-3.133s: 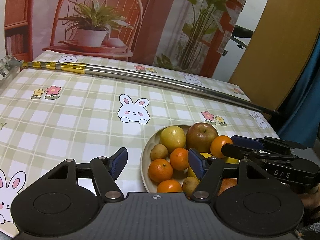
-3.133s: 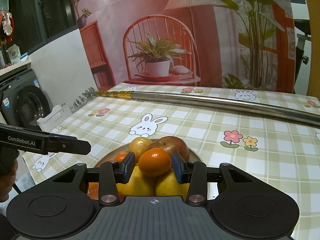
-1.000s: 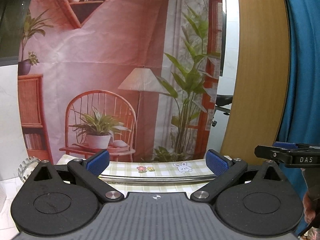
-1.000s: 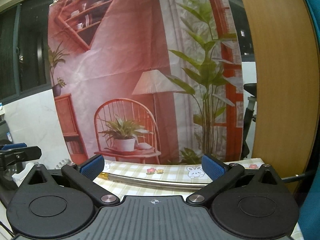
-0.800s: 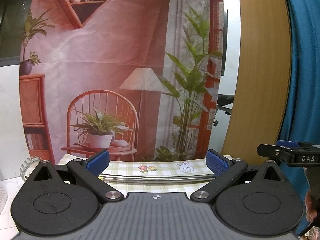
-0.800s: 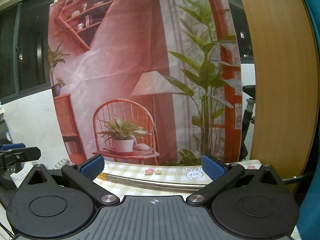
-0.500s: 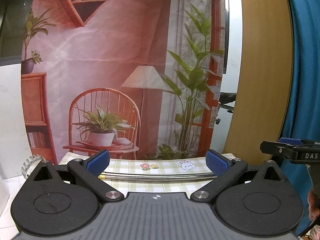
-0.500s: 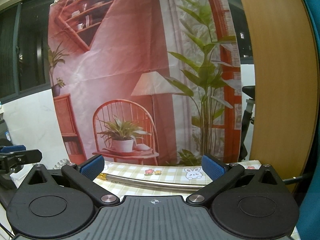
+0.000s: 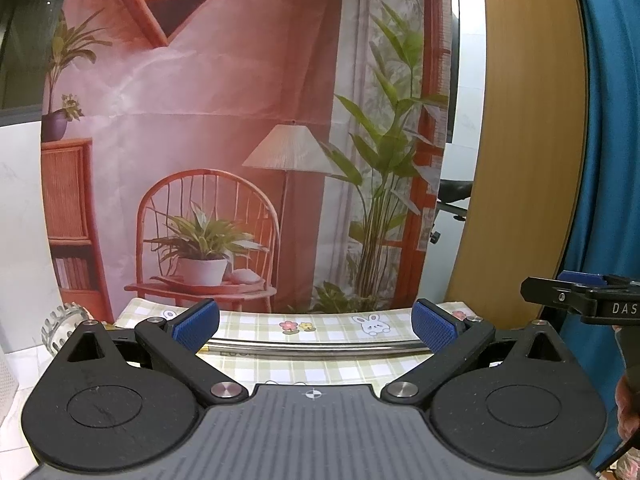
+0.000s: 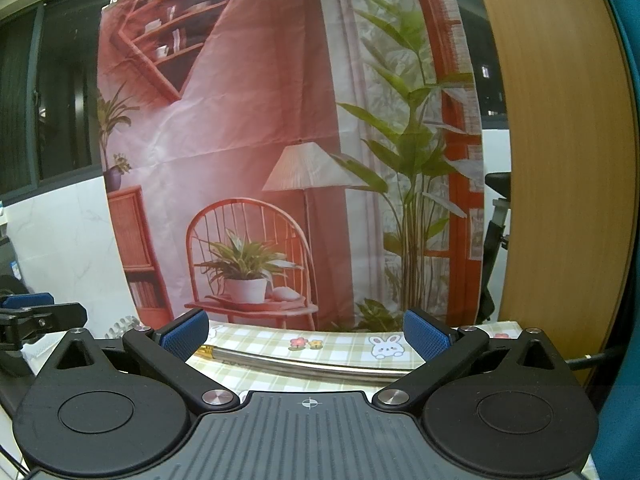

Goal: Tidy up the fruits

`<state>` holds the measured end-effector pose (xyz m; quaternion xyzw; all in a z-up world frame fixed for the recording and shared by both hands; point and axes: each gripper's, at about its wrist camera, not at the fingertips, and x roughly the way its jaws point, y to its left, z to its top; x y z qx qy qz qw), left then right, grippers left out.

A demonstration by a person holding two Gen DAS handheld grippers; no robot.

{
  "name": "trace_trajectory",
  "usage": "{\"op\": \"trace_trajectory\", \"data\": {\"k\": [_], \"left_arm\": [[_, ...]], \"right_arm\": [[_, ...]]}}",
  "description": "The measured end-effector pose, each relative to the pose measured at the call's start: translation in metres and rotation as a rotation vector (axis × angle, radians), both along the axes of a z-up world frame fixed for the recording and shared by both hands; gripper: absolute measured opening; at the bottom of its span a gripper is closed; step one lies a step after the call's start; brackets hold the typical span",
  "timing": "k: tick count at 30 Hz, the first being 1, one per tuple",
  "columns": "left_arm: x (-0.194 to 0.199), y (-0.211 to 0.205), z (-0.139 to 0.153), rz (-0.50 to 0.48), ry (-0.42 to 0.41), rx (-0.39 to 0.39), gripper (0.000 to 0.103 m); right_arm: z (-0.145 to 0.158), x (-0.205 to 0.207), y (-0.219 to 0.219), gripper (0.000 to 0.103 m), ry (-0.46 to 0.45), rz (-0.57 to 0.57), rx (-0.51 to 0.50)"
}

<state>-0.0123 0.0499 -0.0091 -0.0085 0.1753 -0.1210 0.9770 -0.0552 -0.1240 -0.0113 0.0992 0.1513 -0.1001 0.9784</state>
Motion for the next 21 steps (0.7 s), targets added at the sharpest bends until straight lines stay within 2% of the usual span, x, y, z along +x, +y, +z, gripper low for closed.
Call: {"op": "trace_trajectory", "data": {"k": [21], "left_arm": [[0.0009,0.0013,-0.0025,-0.005,-0.001,0.0,0.103]], "right_arm": [[0.0011,-0.0012,-0.0007,0.103,-0.001,0.001,-0.002]]}}
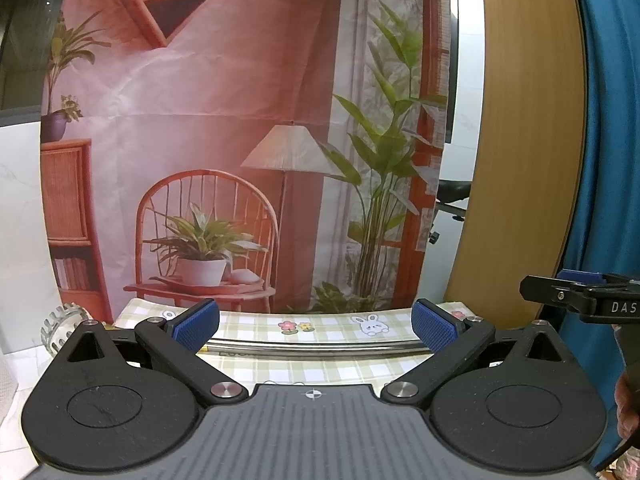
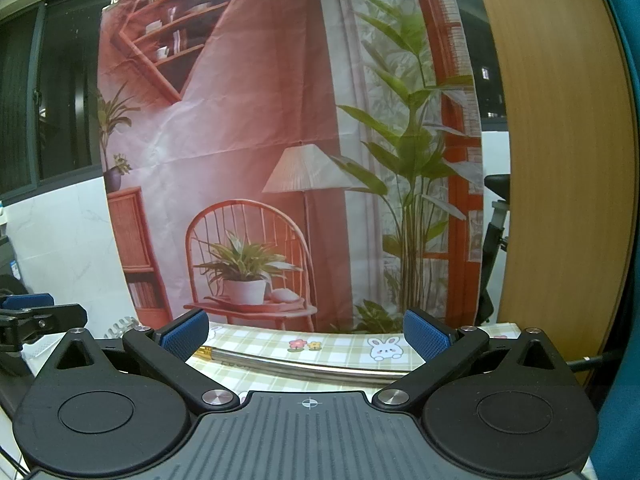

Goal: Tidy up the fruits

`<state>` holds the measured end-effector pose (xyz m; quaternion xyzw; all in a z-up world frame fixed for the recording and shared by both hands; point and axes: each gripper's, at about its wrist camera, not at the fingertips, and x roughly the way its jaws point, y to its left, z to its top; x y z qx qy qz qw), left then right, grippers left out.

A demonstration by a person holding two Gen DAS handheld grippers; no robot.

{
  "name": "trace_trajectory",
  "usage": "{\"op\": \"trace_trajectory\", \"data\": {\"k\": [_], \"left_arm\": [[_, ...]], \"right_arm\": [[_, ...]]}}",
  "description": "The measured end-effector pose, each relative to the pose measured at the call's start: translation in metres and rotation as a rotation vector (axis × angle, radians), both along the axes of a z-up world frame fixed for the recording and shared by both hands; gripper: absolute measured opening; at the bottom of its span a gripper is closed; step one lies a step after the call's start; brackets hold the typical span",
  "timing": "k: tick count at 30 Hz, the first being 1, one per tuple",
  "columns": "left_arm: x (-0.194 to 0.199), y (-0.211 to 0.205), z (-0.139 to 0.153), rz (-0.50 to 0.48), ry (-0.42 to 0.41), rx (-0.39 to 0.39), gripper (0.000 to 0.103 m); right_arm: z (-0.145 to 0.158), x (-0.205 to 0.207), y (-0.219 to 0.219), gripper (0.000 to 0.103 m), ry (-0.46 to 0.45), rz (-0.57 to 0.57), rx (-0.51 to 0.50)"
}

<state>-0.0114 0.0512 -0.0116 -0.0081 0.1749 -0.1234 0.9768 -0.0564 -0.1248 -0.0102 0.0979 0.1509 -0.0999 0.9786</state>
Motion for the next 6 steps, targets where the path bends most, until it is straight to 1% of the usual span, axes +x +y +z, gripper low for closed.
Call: {"op": "trace_trajectory", "data": {"k": [6], "left_arm": [[-0.0008,-0.0008,-0.0008,0.003,-0.004,0.008,0.103]], "right_arm": [[0.0,0.0,0.0004,0.103,0.0,0.0,-0.001]]}}
